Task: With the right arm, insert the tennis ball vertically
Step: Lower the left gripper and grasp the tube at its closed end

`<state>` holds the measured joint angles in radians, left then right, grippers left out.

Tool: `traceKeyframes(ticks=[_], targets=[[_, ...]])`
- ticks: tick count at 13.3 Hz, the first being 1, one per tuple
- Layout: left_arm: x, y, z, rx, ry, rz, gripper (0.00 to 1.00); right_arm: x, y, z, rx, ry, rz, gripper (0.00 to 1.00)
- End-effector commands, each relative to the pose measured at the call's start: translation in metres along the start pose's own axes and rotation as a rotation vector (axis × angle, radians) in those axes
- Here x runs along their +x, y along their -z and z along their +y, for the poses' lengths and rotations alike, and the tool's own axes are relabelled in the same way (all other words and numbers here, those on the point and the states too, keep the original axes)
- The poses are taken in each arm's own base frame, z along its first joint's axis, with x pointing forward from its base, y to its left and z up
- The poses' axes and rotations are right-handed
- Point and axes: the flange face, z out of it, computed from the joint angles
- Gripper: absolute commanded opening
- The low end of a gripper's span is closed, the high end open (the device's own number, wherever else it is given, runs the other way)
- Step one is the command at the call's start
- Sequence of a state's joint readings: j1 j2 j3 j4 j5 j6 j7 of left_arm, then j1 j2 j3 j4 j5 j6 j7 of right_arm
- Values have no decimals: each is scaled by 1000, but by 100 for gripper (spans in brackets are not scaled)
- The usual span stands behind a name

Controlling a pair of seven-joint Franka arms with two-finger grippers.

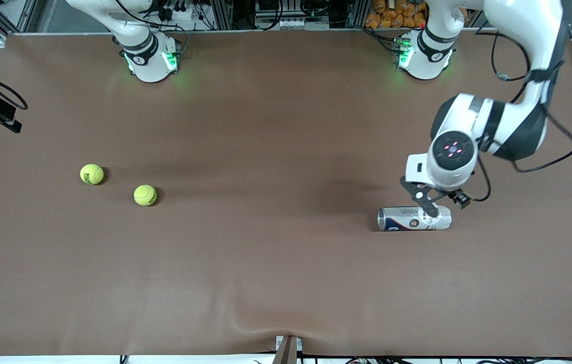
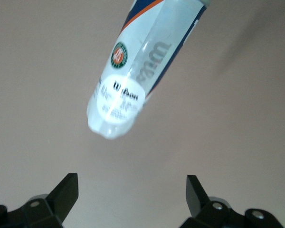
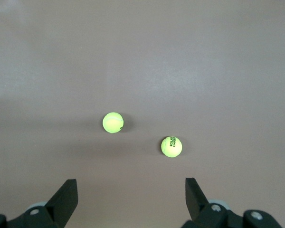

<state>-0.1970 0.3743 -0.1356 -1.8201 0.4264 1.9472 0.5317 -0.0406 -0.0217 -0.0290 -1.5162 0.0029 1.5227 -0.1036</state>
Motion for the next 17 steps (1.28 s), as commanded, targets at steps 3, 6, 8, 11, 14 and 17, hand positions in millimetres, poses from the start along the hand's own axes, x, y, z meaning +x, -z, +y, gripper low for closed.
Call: traceKeyframes(ticks=[3, 6, 8, 11, 14, 17], targets=[[29, -53, 24, 119, -214, -4, 100, 1, 4, 7, 7, -3, -3, 100], [39, -69, 23, 170, -274, -24, 100, 1, 4, 7, 8, -4, -4, 100], [42, -78, 24, 185, -319, -42, 100, 1, 5, 8, 6, -7, -3, 100], [47, -91, 19, 196, -386, -1, 100, 1, 4, 11, 3, -9, -2, 100], [52, -99, 18, 199, -408, 17, 100, 2, 1, 11, 8, -9, -9, 100], [56, -106, 14, 201, -411, 13, 100, 3, 0, 11, 8, -7, -12, 100]])
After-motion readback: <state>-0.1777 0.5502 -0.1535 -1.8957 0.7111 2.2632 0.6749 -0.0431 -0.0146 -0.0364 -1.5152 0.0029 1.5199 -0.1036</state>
